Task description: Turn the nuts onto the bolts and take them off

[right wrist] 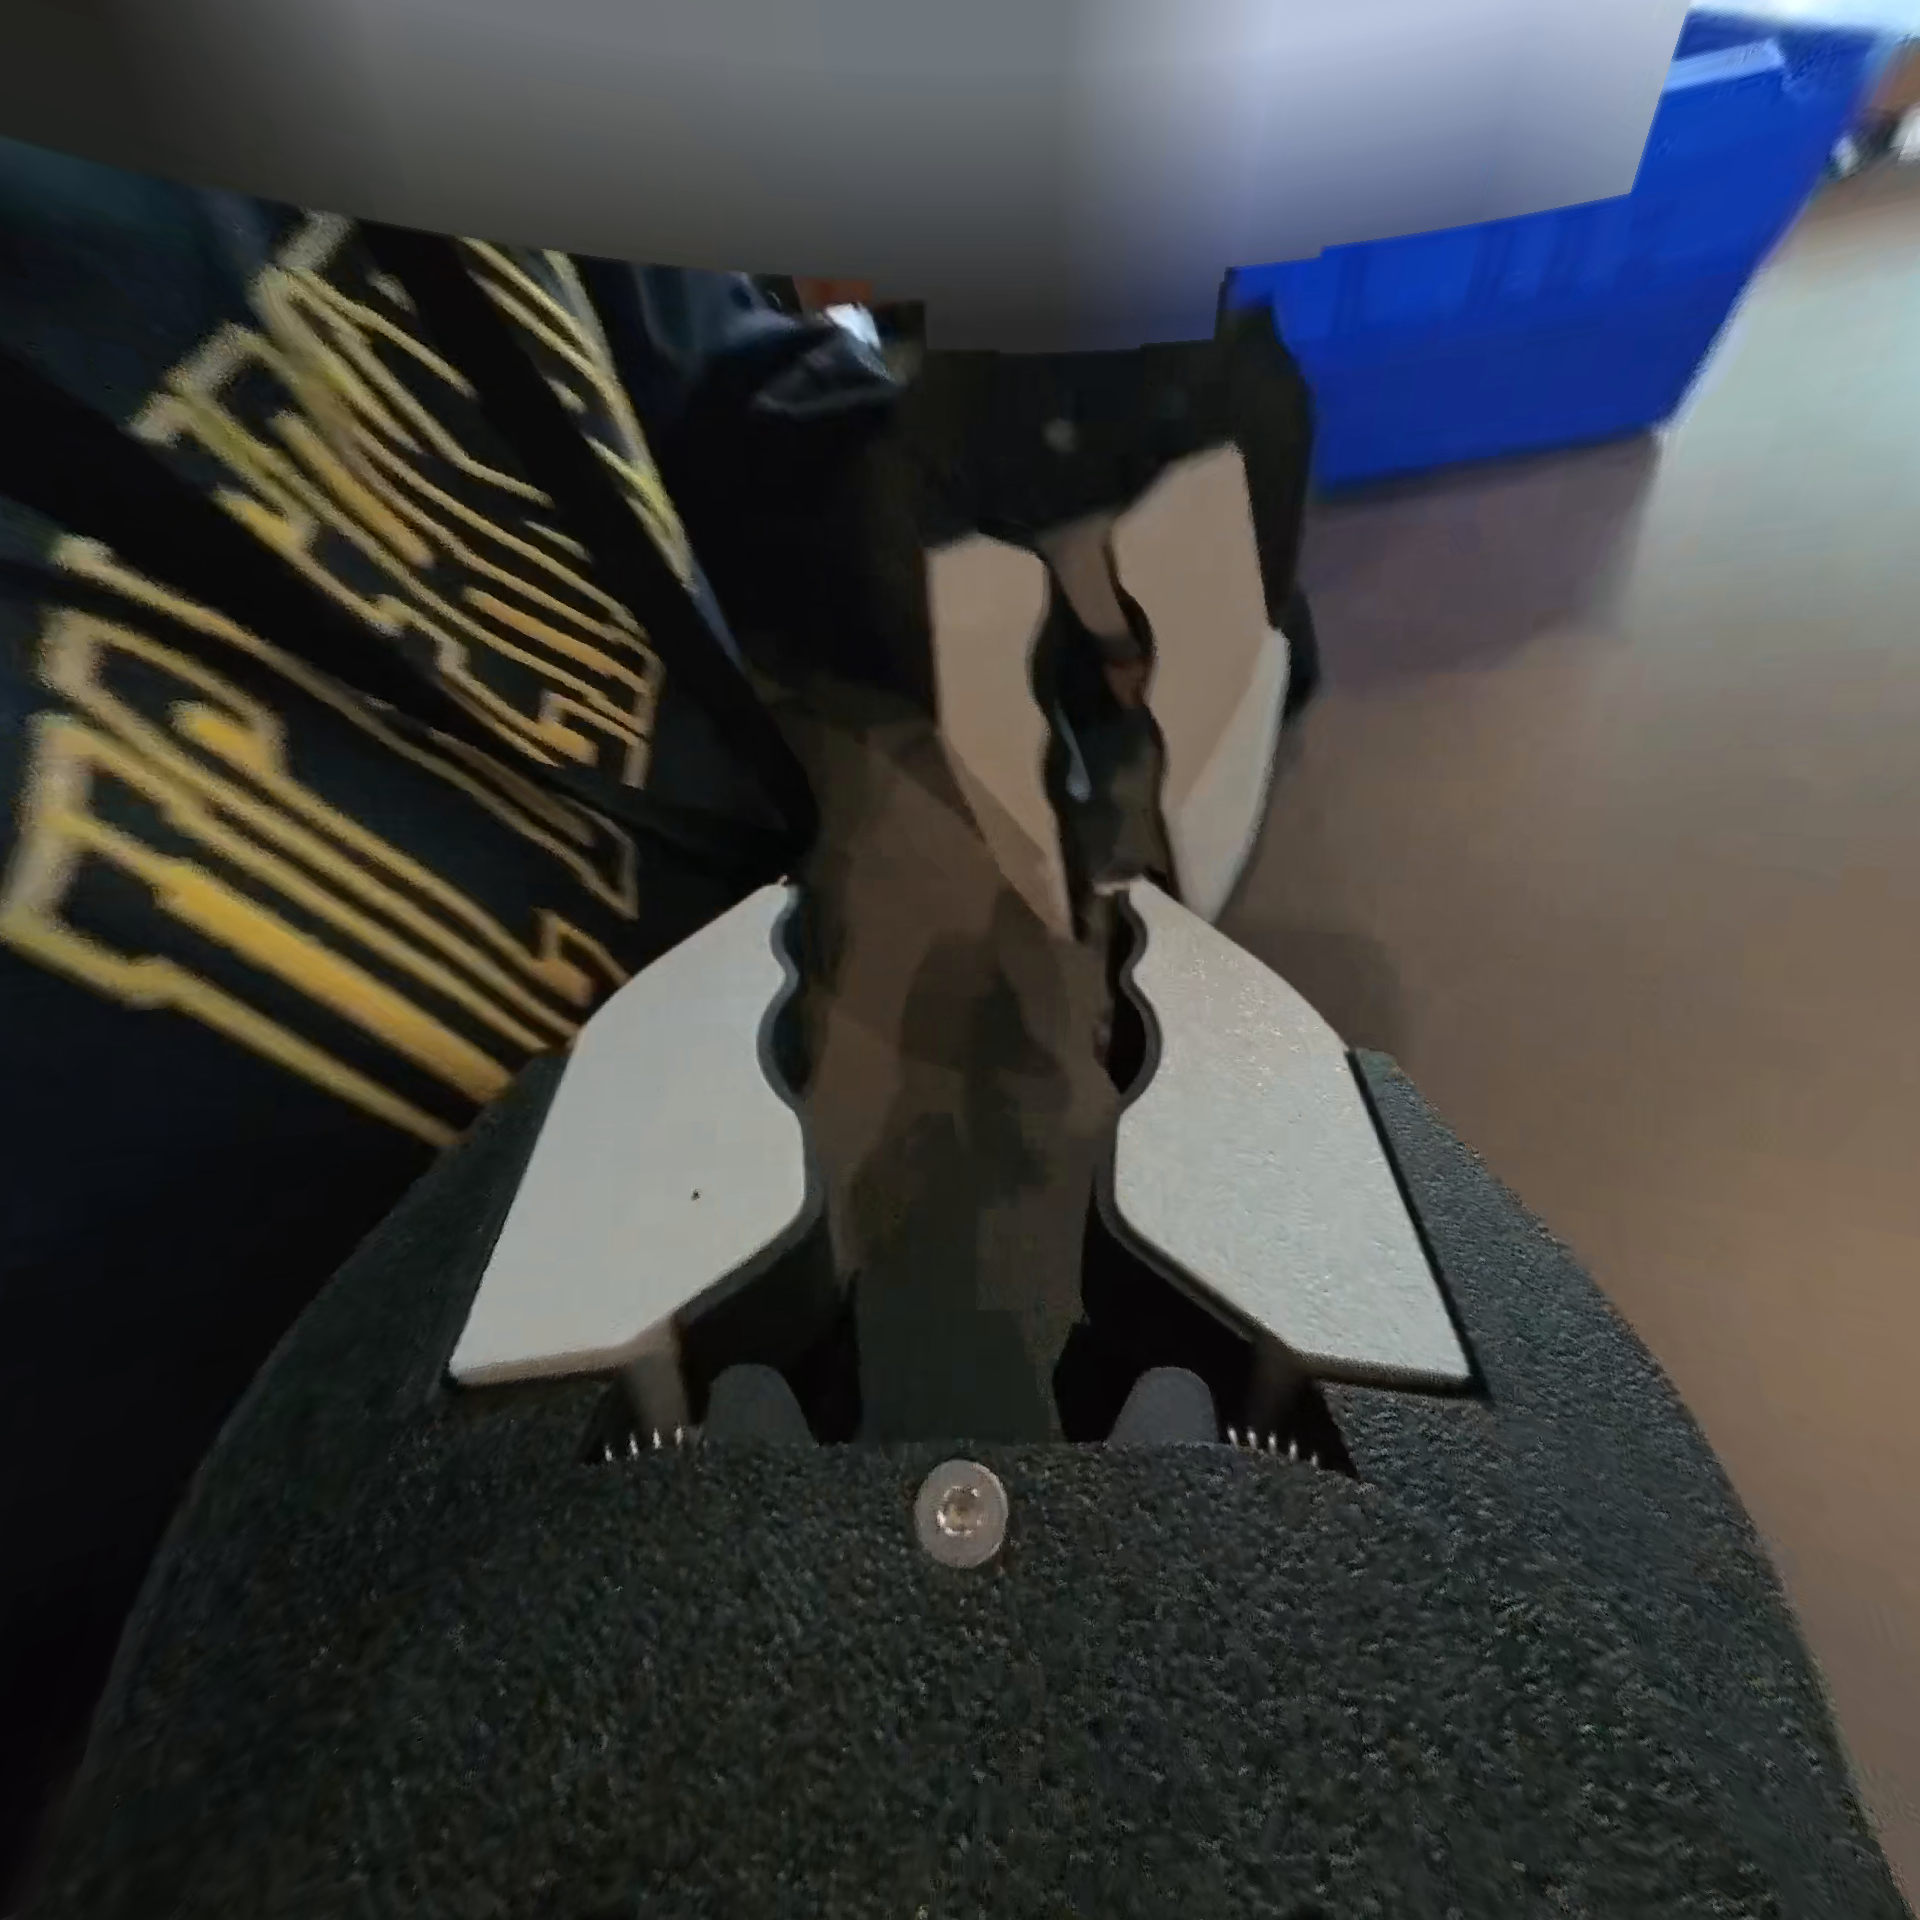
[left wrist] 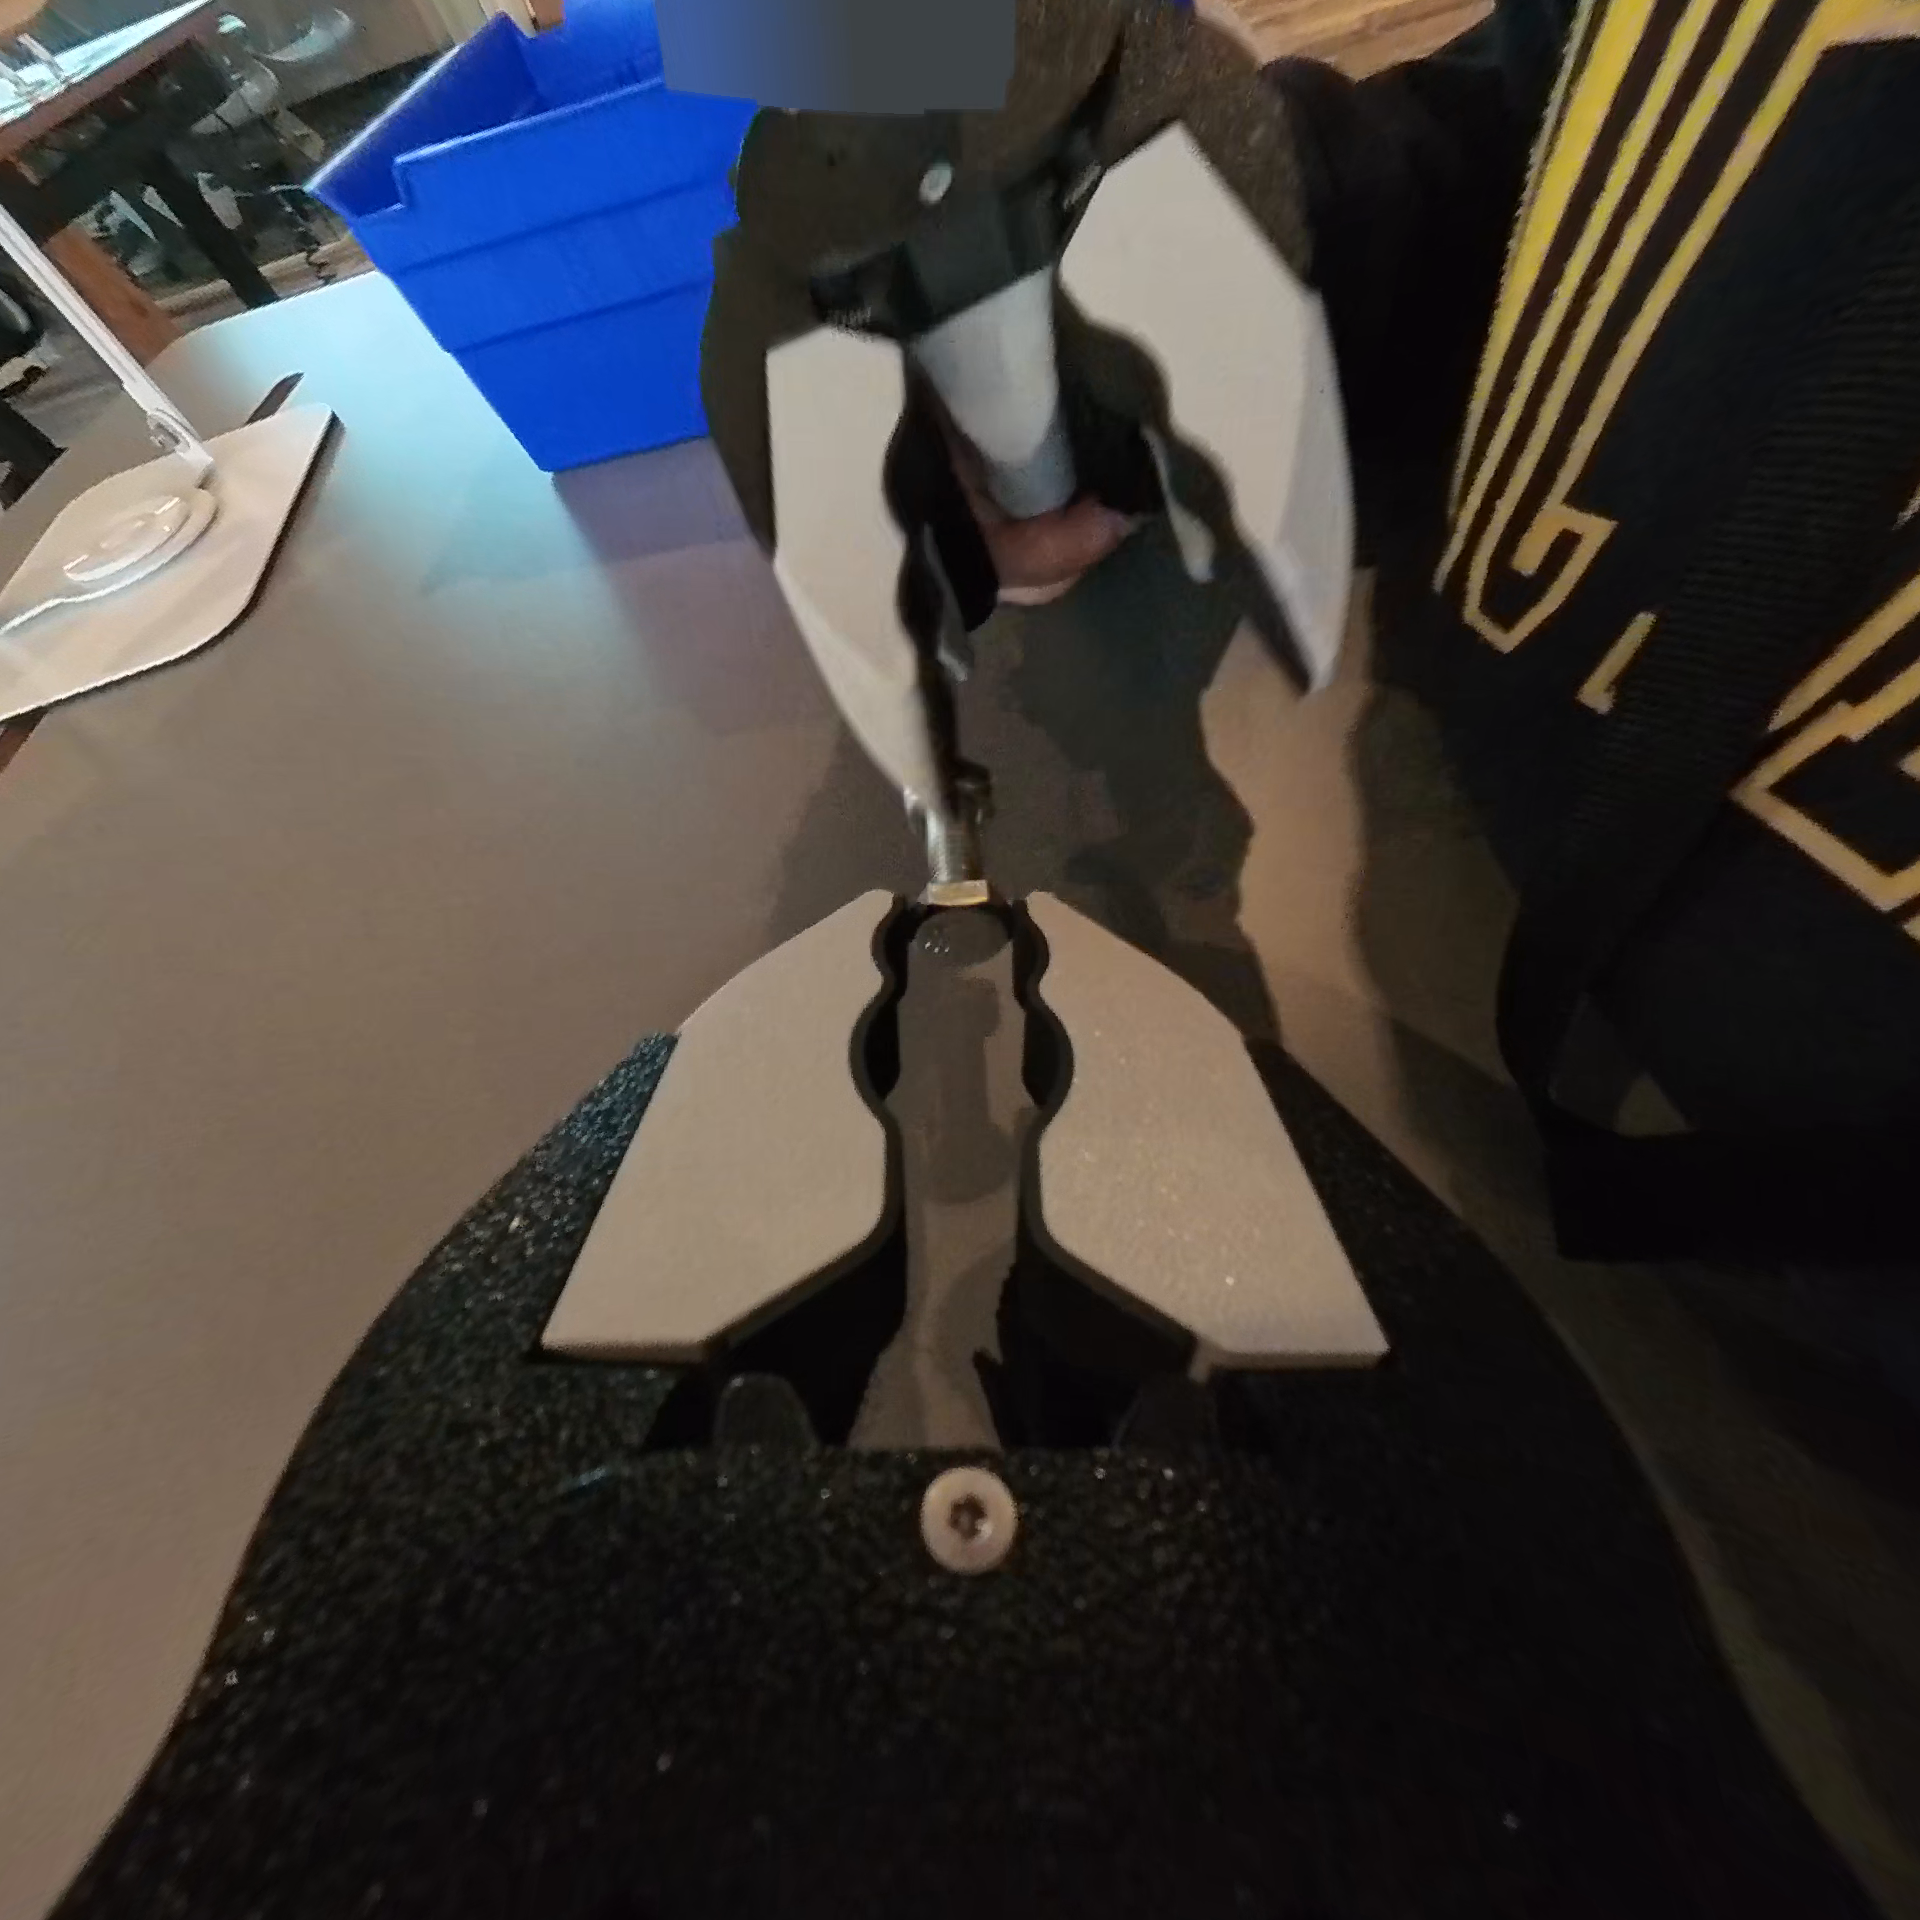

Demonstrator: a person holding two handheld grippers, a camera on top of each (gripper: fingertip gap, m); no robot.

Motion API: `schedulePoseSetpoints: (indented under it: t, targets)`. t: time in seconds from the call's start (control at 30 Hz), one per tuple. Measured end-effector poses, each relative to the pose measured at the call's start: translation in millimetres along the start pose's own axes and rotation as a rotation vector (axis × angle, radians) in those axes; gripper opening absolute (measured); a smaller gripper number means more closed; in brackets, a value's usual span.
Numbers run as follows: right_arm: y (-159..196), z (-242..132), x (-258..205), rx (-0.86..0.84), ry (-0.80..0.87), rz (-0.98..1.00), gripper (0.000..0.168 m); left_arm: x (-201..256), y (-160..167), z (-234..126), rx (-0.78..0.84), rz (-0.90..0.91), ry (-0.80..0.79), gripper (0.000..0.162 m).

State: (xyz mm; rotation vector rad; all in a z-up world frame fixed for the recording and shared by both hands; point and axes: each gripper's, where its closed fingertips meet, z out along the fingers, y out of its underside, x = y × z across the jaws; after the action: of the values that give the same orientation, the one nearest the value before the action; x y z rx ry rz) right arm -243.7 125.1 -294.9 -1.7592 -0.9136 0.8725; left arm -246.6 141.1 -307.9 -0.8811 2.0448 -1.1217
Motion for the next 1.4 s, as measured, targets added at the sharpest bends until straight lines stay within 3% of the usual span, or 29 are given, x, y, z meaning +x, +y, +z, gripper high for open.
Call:
schedulePoseSetpoints:
  t: [0.07, 0.17, 0.27, 0.37, 0.6, 0.7, 0.87, 1.03, 1.27, 1.4]
  targets:
    - [-7.3, -2.8, -2.3, 0.036, 0.006, -0.033, 0.052, 0.4, -0.1, -0.2, 0.000, 0.002, 0.000, 0.018]
    - [7.0, -10.8, 25.7, -0.032, 0.162, 0.022, 0.055, -0.3, -1.6, -1.8, 0.012, -0.005, -0.003, 0.018]
    - [28.9, -5.4, 24.7, -0.161, 0.115, 0.132, 0.051, -0.4, -3.0, -3.3, 0.024, -0.009, -0.002, 0.018]
    - [35.4, 0.1, 18.4, -0.217, 0.088, 0.113, 0.047, 0.6, -4.0, -4.4, 0.032, -0.004, 0.003, 0.018]
    - [10.5, -1.2, 12.0, -0.058, 0.059, 0.064, 0.059, 0.9, -4.0, -5.6, 0.031, -0.008, 0.010, 0.018]
    - [-3.1, -1.9, -5.2, 0.014, -0.027, -0.001, 0.048, 0.6, -0.7, -3.5, 0.002, 0.001, 0.002, 0.018]
    - [11.6, -10.8, 27.5, -0.055, 0.155, 0.078, 0.054, -0.4, -2.2, -5.5, 0.014, -0.002, 0.001, 0.018]
    - [32.2, 0.4, 20.4, -0.203, 0.106, 0.100, 0.052, 0.0, -2.6, -6.7, 0.017, 0.001, 0.008, 0.018]
    - [14.4, -2.2, 13.8, -0.083, 0.062, 0.090, 0.054, -0.8, 0.6, -5.3, -0.008, 0.006, 0.011, 0.018]
    - [16.1, -1.6, 10.5, -0.098, 0.046, 0.075, 0.048, -0.3, 5.2, -2.2, -0.047, 0.019, 0.012, 0.018]
